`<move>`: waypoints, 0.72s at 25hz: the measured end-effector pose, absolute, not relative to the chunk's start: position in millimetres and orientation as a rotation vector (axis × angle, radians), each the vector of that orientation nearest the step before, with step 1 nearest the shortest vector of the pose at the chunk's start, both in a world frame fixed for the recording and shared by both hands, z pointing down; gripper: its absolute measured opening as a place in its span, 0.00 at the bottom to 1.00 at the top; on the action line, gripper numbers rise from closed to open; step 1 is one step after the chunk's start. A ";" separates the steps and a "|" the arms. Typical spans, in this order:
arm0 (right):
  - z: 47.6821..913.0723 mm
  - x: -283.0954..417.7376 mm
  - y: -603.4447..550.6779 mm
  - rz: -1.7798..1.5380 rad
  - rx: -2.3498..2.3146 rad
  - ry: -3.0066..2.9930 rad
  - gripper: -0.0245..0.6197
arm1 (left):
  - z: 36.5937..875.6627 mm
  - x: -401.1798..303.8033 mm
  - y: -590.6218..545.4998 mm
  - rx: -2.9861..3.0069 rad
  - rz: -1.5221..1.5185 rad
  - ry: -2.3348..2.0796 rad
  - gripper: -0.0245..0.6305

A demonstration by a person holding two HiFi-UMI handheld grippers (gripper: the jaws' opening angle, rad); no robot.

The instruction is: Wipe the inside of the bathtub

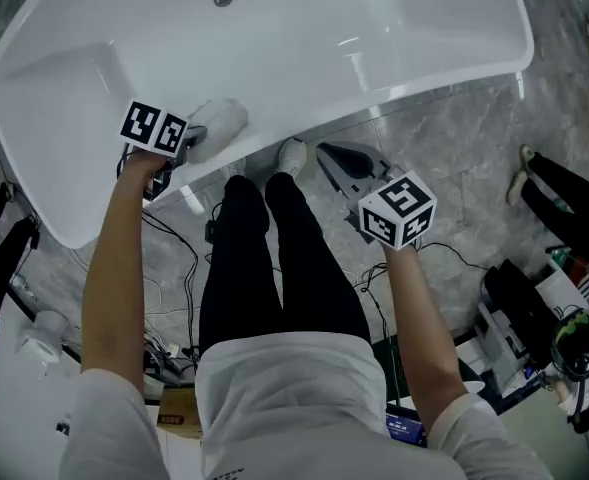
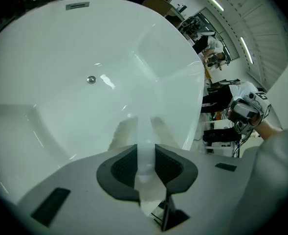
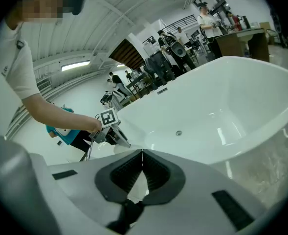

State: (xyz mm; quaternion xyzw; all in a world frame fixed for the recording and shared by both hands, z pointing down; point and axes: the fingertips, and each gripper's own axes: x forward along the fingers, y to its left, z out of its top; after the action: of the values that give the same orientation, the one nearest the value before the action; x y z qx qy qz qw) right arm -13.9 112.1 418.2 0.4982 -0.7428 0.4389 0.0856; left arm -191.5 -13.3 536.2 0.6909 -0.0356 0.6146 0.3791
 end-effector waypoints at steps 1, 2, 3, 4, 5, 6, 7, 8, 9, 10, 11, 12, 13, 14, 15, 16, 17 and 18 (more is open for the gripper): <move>417.6 -8.4 113.5 1.312 1.511 -2.205 0.07 | 536.4 -186.2 -12.6 1.768 1.576 -0.083 0.17; 417.3 -2.5 115.2 1.315 1.538 -2.195 0.07 | 537.0 -180.8 -11.3 1.770 1.583 -0.073 0.17; 416.7 3.3 116.7 1.319 1.563 -2.186 0.07 | 537.6 -175.6 -10.1 1.770 1.590 -0.064 0.17; 415.8 8.5 118.1 1.323 1.586 -2.179 0.07 | 537.8 -170.9 -9.0 1.768 1.597 -0.055 0.17; 414.5 12.9 119.5 1.328 1.606 -2.173 0.07 | 537.6 -166.6 -8.0 1.766 1.604 -0.047 0.17; 413.4 16.7 121.1 1.333 1.621 -2.167 0.07 | 537.3 -162.5 -7.2 1.766 1.611 -0.038 0.17; 412.9 19.8 122.9 1.338 1.633 -2.161 0.07 | 537.0 -158.3 -6.6 1.767 1.618 -0.030 0.17; 413.2 22.6 124.9 1.343 1.642 -2.153 0.07 | 536.9 -153.9 -6.0 1.769 1.622 -0.022 0.17; 414.3 25.1 127.1 1.349 1.650 -2.144 0.07 | 537.1 -149.3 -5.2 1.771 1.624 -0.014 0.17; 415.7 27.8 129.4 1.357 1.659 -2.132 0.07 | 537.5 -144.2 -4.0 1.772 1.623 -0.005 0.17; 416.8 30.5 131.1 1.364 1.670 -2.120 0.07 | 537.8 -138.8 -2.8 1.772 1.618 0.003 0.17; 417.3 33.4 131.6 1.369 1.682 -2.109 0.07 | 538.0 -133.2 -2.0 1.772 1.612 0.010 0.17; 417.2 36.2 130.8 1.373 1.694 -2.099 0.07 | 538.1 -127.7 -1.6 1.771 1.607 0.018 0.17; 416.8 38.9 129.4 1.374 1.705 -2.090 0.07 | 538.2 -122.5 -1.5 1.771 1.606 0.028 0.17; 416.3 41.9 127.4 1.373 1.715 -2.079 0.07 | 538.8 -117.5 -1.2 1.771 1.606 0.041 0.17; 415.8 45.0 124.9 1.371 1.726 -2.069 0.07 | 539.8 -112.9 -0.8 1.771 1.608 0.054 0.17; 415.3 47.7 122.2 1.371 1.738 -2.060 0.07 | 541.0 -109.1 -0.2 1.770 1.612 0.069 0.17; 414.8 50.0 119.3 1.371 1.750 -2.052 0.07 | 542.2 -105.8 0.5 1.769 1.616 0.084 0.17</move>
State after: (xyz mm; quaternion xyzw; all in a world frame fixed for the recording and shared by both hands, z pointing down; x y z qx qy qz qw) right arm 50.0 119.3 414.8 0.5775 -0.6771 0.4523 0.0583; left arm -105.8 0.5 542.2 0.6874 0.0326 0.6278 0.3637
